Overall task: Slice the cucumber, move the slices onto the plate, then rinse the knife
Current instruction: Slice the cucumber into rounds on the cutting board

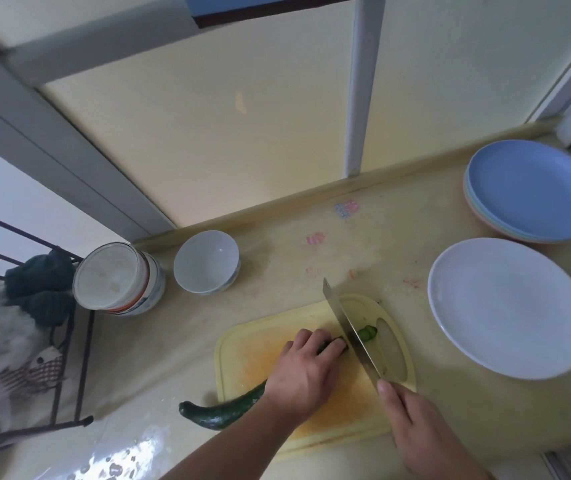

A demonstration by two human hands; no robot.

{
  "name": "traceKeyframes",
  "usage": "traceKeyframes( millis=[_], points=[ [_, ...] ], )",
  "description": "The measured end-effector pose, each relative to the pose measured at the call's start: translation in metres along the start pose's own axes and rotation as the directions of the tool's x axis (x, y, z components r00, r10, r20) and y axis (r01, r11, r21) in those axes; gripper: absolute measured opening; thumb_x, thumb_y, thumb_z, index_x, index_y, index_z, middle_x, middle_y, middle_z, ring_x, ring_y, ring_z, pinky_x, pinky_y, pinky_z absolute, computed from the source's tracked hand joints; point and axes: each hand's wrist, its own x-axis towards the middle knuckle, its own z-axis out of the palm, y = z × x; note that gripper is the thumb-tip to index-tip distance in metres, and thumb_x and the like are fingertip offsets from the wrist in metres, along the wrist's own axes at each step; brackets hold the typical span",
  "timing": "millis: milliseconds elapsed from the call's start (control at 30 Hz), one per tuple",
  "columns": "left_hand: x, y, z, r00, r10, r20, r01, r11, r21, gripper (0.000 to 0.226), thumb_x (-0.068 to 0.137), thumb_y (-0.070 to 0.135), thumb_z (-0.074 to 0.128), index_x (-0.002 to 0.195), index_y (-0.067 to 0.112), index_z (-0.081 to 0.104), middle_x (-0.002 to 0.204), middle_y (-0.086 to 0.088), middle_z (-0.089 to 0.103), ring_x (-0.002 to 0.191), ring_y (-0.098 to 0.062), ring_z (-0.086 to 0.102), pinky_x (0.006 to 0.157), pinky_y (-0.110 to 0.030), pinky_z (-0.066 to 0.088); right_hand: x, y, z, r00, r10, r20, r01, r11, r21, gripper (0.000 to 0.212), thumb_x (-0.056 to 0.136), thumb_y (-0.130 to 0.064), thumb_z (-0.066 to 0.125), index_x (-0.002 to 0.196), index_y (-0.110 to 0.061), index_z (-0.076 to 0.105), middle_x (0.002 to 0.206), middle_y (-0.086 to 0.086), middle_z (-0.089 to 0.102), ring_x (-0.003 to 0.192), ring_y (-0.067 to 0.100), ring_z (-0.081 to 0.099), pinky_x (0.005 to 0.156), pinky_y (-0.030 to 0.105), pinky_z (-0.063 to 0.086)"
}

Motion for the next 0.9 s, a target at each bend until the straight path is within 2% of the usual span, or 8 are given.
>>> traceKeyframes(
  millis=[67,133,200,267,467,600,767,900],
  points=[
    [0.000,0.000,0.000,1.000,0.003,-0.013,-0.003,1.000,-0.018,0.028,0.096,0.029,0.047,0.121,0.025,0.060,0.112,0.001,0.061,0.091,-0.024,0.059,0.067,-0.036,0.057,-0.003,0.001,0.000,0.999,-0.028,0.020,0.028,1.000,-0.009,0.025,0.100,-0.037,0.041,0.083,-0.037,0.060,0.049,-0.015,0.059,0.053,-0.001,0.055,0.059,0.013,0.041],
    [0.000,0.000,-0.002,1.000,0.008,-0.013,-0.008,1.000,-0.017,0.027,0.098,0.030,0.046,0.121,0.025,0.059,0.111,0.002,0.061,0.091,-0.023,0.059,0.066,-0.036,0.056,-0.007,0.000,0.000,0.999,-0.031,0.012,0.031,1.000,-0.004,0.024,0.099,-0.036,0.043,0.083,-0.036,0.061,0.051,-0.009,0.060,0.058,0.003,0.058,0.060,0.009,0.040],
    [0.000,0.001,-0.002,1.000,0.011,-0.009,-0.011,1.000,-0.013,0.028,0.098,0.030,0.046,0.122,0.025,0.059,0.112,0.002,0.060,0.091,-0.023,0.058,0.067,-0.037,0.056,-0.011,0.000,-0.001,1.000,-0.024,0.002,0.024,1.000,0.002,0.026,0.099,-0.036,0.043,0.087,-0.031,0.065,0.072,0.001,0.071,0.075,0.009,0.065,0.059,0.011,0.039],
    [0.000,0.001,-0.002,1.000,0.004,-0.010,-0.004,1.000,-0.010,0.028,0.098,0.030,0.045,0.122,0.026,0.060,0.112,0.002,0.060,0.091,-0.023,0.058,0.067,-0.037,0.056,-0.013,-0.001,-0.001,1.000,-0.009,0.004,0.009,1.000,-0.006,0.029,0.099,-0.036,0.043,0.097,-0.021,0.068,0.094,0.013,0.072,0.094,0.022,0.065,0.063,0.020,0.037],
    [0.000,0.002,-0.003,1.000,0.005,-0.016,-0.005,1.000,-0.008,0.028,0.097,0.028,0.046,0.120,0.025,0.061,0.112,0.003,0.060,0.090,-0.022,0.057,0.066,-0.036,0.056,-0.016,-0.005,0.001,0.999,0.033,-0.003,-0.033,0.999,-0.025,0.029,0.100,-0.034,0.044,0.105,-0.020,0.069,0.105,0.014,0.072,0.104,0.026,0.064,0.074,0.026,0.040],
    [0.000,0.002,-0.003,1.000,0.010,-0.024,-0.010,1.000,-0.004,0.028,0.097,0.029,0.047,0.121,0.024,0.061,0.112,0.002,0.062,0.091,-0.022,0.058,0.067,-0.035,0.056,-0.005,-0.004,0.006,1.000,0.028,0.005,-0.028,0.999,-0.037,0.033,0.100,-0.036,0.040,0.112,-0.022,0.068,0.095,0.004,0.072,0.097,0.020,0.063,0.074,0.023,0.038],
    [-0.001,0.001,-0.002,1.000,0.011,-0.028,-0.011,1.000,-0.019,0.027,0.098,0.028,0.049,0.121,0.024,0.061,0.113,0.002,0.062,0.093,-0.022,0.058,0.068,-0.035,0.056,0.006,-0.007,0.009,0.999,-0.024,0.024,0.025,0.999,-0.035,0.059,0.090,-0.059,0.026,0.100,-0.016,0.066,0.096,0.014,0.071,0.094,0.024,0.066,0.084,0.036,0.048],
    [-0.002,0.000,-0.002,1.000,0.004,-0.017,-0.004,1.000,-0.021,0.026,0.099,0.029,0.049,0.120,0.022,0.063,0.113,0.000,0.063,0.095,-0.023,0.059,0.069,-0.036,0.057,0.007,-0.004,0.006,1.000,-0.014,-0.015,0.014,1.000,-0.017,0.032,0.098,-0.045,0.033,0.081,-0.033,0.059,0.087,0.010,0.073,0.078,0.018,0.065,0.079,0.034,0.047]
  ],
)
